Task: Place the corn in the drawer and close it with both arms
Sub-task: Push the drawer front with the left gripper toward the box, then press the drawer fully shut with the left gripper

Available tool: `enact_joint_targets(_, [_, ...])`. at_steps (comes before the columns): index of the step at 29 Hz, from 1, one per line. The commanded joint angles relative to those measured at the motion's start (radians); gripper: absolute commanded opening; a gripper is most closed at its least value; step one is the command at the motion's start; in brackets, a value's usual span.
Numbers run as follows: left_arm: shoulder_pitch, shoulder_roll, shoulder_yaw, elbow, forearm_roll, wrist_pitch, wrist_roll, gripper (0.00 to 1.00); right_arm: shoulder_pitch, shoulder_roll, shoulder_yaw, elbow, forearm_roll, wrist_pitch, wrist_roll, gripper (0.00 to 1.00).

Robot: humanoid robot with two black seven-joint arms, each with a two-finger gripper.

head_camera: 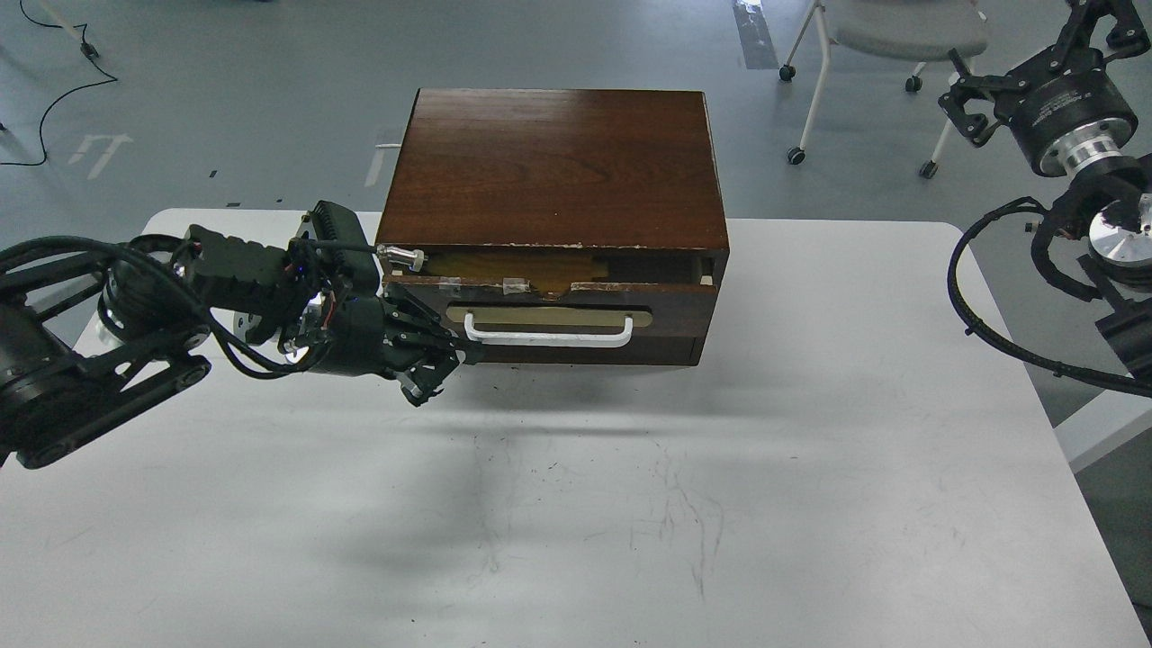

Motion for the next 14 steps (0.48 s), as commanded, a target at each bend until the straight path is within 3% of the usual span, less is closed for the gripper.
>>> enact_joint_targets(1, [-0.002, -0.013, 0.000, 0.016, 0.000, 0.004, 0.000, 0.00, 0.000, -0.001, 0.001, 0.000, 0.000, 0.000, 0.000, 1.00])
enact_joint_targets(14, [-0.041, -0.052, 0.000, 0.080, 0.000, 0.009, 0.000, 0.00, -0.001, 0.000, -0.003, 0.002, 0.000, 0.000, 0.006, 1.00])
